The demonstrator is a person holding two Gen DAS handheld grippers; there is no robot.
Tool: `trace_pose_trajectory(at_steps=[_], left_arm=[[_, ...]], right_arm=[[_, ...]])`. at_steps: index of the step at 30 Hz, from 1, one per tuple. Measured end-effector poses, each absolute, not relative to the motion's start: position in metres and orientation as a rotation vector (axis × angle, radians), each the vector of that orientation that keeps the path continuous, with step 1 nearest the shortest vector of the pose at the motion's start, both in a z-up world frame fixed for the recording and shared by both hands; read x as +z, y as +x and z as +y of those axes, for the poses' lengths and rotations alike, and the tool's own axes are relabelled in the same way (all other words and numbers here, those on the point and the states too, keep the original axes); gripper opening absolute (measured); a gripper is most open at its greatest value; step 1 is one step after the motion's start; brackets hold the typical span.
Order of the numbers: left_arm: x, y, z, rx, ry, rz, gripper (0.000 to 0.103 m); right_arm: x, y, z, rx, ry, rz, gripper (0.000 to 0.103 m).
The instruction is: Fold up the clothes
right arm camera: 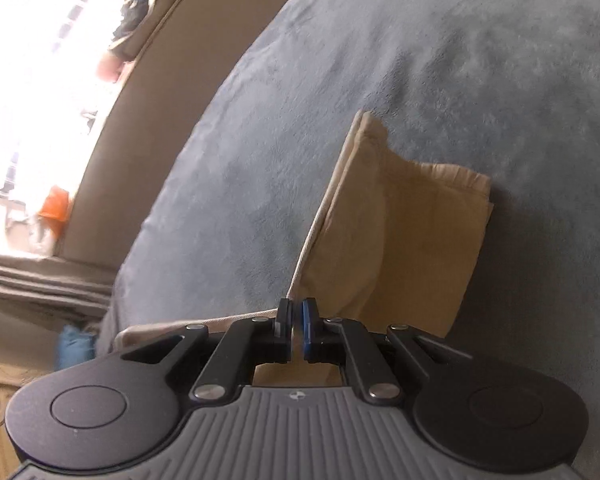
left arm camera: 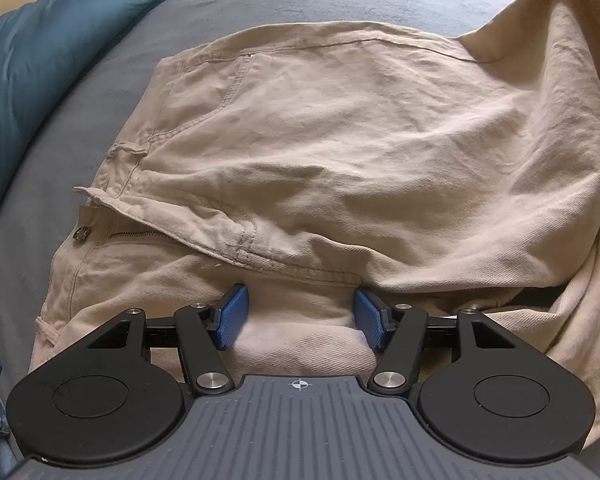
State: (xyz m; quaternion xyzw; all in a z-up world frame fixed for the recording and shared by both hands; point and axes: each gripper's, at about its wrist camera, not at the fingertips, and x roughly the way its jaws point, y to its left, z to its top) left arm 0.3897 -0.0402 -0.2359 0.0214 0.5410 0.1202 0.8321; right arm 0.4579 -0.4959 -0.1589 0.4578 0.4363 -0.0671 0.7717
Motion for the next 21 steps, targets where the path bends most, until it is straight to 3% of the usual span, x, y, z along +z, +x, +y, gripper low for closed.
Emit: trace_pose_trajectory(at_steps=[5,7,8,9,13,14,15,17,19,21], left_arm=[[-0.235,0.390,-0.039,0.256,0.043,1.151,0.059],[-0.235,0.390,-0.039,0.257,0.043,1.152,0.060],[-0.235,0.390,-0.039,0.258,0.043,1.152,0.060],[-0.235,0.390,-0.040,0.259,0.042,1.152,0.060],[-0.235,0.389,-0.040,0.264,0.041,1.148,0.060],[-0.235,0.389,-0.040,0.265,0.043,1.145,0.060],[-0.235,0.388,-0.040,0.266,0.045,1.143,0.060],[-0.235,0.388,-0.040,0.267,0.045,1.141,0.060],[-0.235,0.388,-0.039,0.269,0.042,1.140,0.060],[-0.235,0.388,-0.038,0.270,0.041,1.141,0.060]], right_arm=[[-0.170,0.474,-0.497,-0.132,0.984,1.023,0.010],[-0.166,0.477,-0.486,-0.114,0.964,1.042,0.023],[-0.162,0.479,-0.480,-0.106,0.938,1.052,0.038],[-0.159,0.482,-0.473,-0.095,0.911,1.060,0.044],[-0.155,0.511,-0.448,-0.047,0.827,1.119,0.049],[-0.159,0.520,-0.442,-0.045,0.817,1.154,0.057],[-0.164,0.530,-0.437,-0.050,0.810,1.189,0.059],[-0.176,0.550,-0.428,-0.062,0.794,1.259,0.059],[-0.195,0.560,-0.425,-0.092,0.809,1.316,0.051],[-0.214,0.564,-0.427,-0.127,0.841,1.356,0.025]])
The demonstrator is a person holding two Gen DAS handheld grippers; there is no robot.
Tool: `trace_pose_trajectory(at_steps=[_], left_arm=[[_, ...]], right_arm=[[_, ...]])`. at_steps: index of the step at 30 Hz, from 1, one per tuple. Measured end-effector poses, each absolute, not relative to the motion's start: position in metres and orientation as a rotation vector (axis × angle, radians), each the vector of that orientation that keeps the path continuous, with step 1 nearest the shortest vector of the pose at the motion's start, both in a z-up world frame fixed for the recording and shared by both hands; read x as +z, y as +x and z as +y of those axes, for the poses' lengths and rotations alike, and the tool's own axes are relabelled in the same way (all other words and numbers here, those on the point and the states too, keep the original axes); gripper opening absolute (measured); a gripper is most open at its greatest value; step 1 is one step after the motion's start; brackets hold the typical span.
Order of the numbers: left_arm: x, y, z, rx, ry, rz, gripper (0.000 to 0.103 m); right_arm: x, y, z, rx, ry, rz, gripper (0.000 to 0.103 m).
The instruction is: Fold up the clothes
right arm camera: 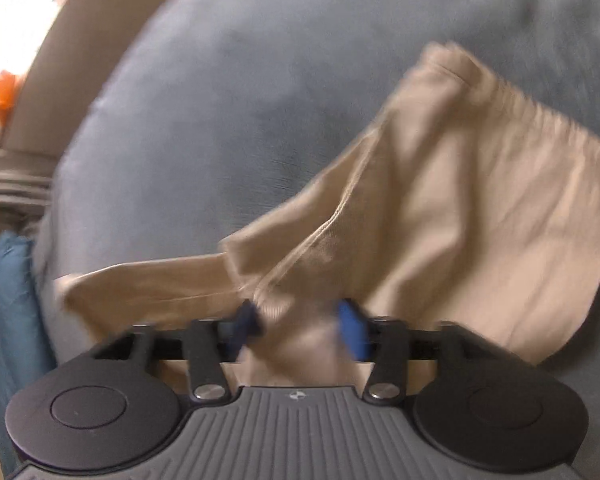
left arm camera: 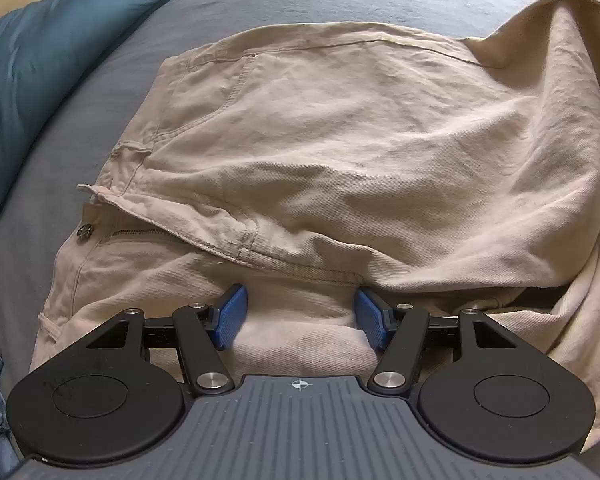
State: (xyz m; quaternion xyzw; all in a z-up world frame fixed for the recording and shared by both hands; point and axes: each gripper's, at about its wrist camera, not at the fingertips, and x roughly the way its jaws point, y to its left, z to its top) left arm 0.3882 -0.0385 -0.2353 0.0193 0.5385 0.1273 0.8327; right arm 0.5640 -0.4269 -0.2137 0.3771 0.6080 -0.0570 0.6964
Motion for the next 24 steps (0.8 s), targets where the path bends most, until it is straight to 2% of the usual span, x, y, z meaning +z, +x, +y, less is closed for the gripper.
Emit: trace_pose_trajectory(at_steps=[2,5,11,17,21,24], left_arm=[[-0.235,0.388,-0.038,0.270,0.039,1.142,0.060],[-0.235,0.388,-0.037,0.266,0.037,1.141,0.061],[-0.235,0.387,-0.037,0.262,0.035,1.141,0.061],[-0.234,0.390,-0.036,0.253,0.031,1.150,0.062],[-0.234,0.390,-0.036,0.252,0.026,1.152,0.062],[-0.234,0.391,-0.036,0.254,0.018,1.154,0.062]], right_arm=[[-0.226,0.556,-0.434,-0.153,0.898,1.354,0.014],[-0.220,0.536,-0.442,-0.156,0.954,1.287,0.008],[-0.158,0.447,-0.454,-0.128,0.960,1.106,0.008],[-0.143,0.354,-0.480,-0.263,1.086,1.041,0.005],[-0.137,0.302,-0.478,-0.337,1.146,1.057,0.003],[-0.137,0.266,-0.464,-0.378,1.185,1.143,0.003]])
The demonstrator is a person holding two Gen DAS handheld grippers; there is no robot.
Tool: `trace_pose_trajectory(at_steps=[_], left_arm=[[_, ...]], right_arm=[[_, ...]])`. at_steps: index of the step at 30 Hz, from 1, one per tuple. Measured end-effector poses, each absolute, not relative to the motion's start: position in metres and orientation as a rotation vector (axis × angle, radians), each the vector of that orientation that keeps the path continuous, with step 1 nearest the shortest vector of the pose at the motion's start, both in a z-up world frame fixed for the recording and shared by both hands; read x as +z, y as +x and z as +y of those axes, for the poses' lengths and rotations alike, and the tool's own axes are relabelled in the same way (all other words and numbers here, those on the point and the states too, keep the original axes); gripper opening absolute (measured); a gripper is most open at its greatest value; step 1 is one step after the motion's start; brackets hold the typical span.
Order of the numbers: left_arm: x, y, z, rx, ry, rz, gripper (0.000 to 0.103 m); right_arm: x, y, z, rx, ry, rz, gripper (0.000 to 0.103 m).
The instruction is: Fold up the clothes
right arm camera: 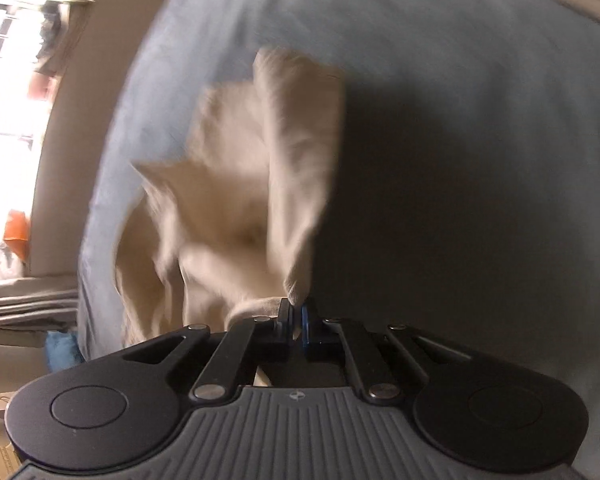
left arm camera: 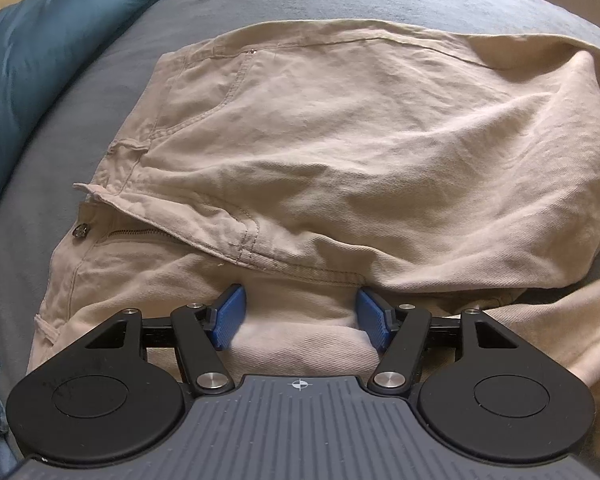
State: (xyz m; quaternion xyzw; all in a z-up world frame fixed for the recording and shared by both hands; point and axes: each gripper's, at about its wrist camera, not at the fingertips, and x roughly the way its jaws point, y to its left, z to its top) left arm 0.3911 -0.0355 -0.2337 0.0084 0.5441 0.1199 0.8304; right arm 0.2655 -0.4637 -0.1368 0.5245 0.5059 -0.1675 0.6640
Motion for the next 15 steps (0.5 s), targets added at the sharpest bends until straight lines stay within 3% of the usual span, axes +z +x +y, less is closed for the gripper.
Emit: trace_pose_trajectory(at_steps=[7,15], left_arm=[[-0.234,0.393,-0.035,0.262,0.004,1.164,0.062],[-0.236,0.392,-0.032,0.255,-0.008,1.160,0.063]], right_arm=[[-0.172,0.187,-0.445,-0.578,1.286,1.421,0.003],[-0.183,0.158,-0.453,-0.734,1.294,1.536,0.003]])
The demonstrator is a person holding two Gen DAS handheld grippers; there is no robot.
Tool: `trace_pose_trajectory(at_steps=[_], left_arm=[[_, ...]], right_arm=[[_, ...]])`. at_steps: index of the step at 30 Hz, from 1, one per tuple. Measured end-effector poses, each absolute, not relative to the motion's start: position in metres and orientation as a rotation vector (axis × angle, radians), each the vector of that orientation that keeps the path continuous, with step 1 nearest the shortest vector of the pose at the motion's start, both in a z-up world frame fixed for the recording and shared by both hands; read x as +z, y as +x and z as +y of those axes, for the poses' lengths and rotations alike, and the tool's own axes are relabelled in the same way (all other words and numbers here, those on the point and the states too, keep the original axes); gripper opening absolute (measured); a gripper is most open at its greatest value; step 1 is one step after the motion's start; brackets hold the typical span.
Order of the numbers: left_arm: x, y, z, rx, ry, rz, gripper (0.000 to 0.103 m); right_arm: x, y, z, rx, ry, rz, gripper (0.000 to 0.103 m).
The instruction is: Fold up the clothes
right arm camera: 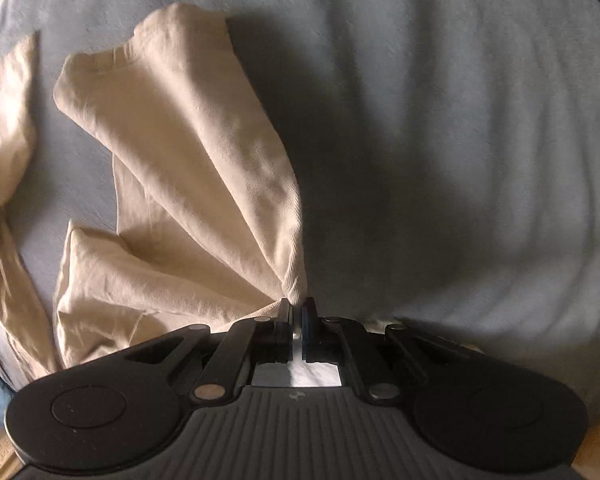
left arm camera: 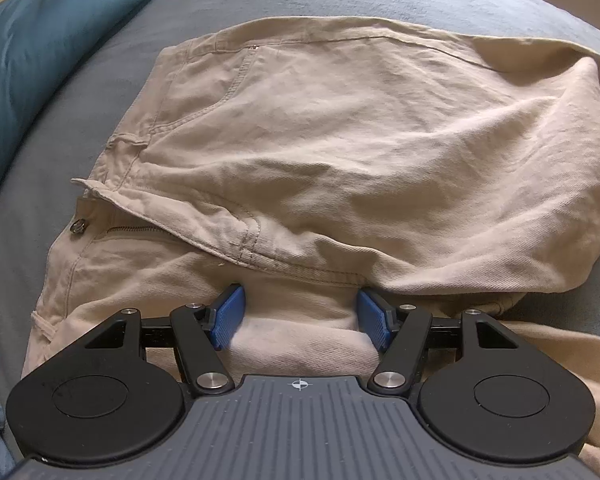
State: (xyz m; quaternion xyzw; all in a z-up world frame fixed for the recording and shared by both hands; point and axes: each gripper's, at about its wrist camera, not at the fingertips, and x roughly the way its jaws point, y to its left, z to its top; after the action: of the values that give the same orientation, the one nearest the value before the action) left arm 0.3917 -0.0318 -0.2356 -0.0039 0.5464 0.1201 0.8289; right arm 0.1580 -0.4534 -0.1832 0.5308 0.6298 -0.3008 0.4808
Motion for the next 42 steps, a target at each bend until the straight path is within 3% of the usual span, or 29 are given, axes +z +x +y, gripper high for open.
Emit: trace_pose_trajectory(at_steps=[4,7,8,13,17,23,26,28,29,34,35,37,38,39,42], left_arm=[[-0.236,0.390,-0.031,0.247,-0.012,1.148,0.063],[-0.234,0.390,-0.027,0.232,-0.026,1.149,0.063],[-0.233,0.390,-0.025,0.224,-0.035,1.151,0.063],[-0.227,0.387,-0.017,0.186,-0.077,1.145,0.063],[-0.228,0.388,-0.015,0.172,-0.083,1.147,0.063],[-0.234,0.393,-0.021,0.179,-0.036,1.157,0.066],[-0.235,0.391,-0.021,0.187,-0.047,1.149,0.067],[-0.236,0.391,-0.021,0.190,-0.051,1.141,0.067],[-0.236,0.390,-0.021,0.190,-0.051,1.136,0.067],[-0.235,0.385,-0.022,0.191,-0.047,1.110,0.067],[-0.234,0.385,-0.021,0.191,-0.052,1.112,0.067],[-0.232,0.386,-0.018,0.188,-0.072,1.119,0.067],[-0.231,0.387,-0.016,0.183,-0.082,1.124,0.067],[-0.229,0.388,-0.014,0.174,-0.091,1.130,0.067],[-0.224,0.388,-0.005,0.139,-0.132,1.145,0.067]], right_arm=[[-0.187,0.155,-0.441,-0.733,1.309,1.660,0.008],[-0.174,0.153,-0.440,-0.771,1.217,1.697,0.032],[-0.164,0.153,-0.441,-0.778,1.167,1.687,0.045],[-0.103,0.175,-0.447,-0.730,0.888,1.580,0.046],[-0.083,0.252,-0.434,-0.529,0.637,1.443,0.049],[-0.110,0.408,-0.382,-0.141,0.198,1.231,0.070],[-0.152,0.446,-0.369,-0.052,0.053,1.231,0.068],[-0.178,0.465,-0.369,-0.031,-0.005,1.244,0.035],[-0.185,0.471,-0.382,-0.048,0.021,1.248,0.009],[-0.164,0.522,-0.429,-0.208,0.192,1.119,0.006],[-0.155,0.531,-0.439,-0.227,0.206,1.092,0.008],[-0.142,0.549,-0.456,-0.236,0.226,1.091,0.024],[-0.137,0.555,-0.460,-0.242,0.203,1.117,0.049],[-0.132,0.558,-0.461,-0.253,0.159,1.150,0.066],[-0.120,0.553,-0.448,-0.233,-0.047,1.253,0.072]])
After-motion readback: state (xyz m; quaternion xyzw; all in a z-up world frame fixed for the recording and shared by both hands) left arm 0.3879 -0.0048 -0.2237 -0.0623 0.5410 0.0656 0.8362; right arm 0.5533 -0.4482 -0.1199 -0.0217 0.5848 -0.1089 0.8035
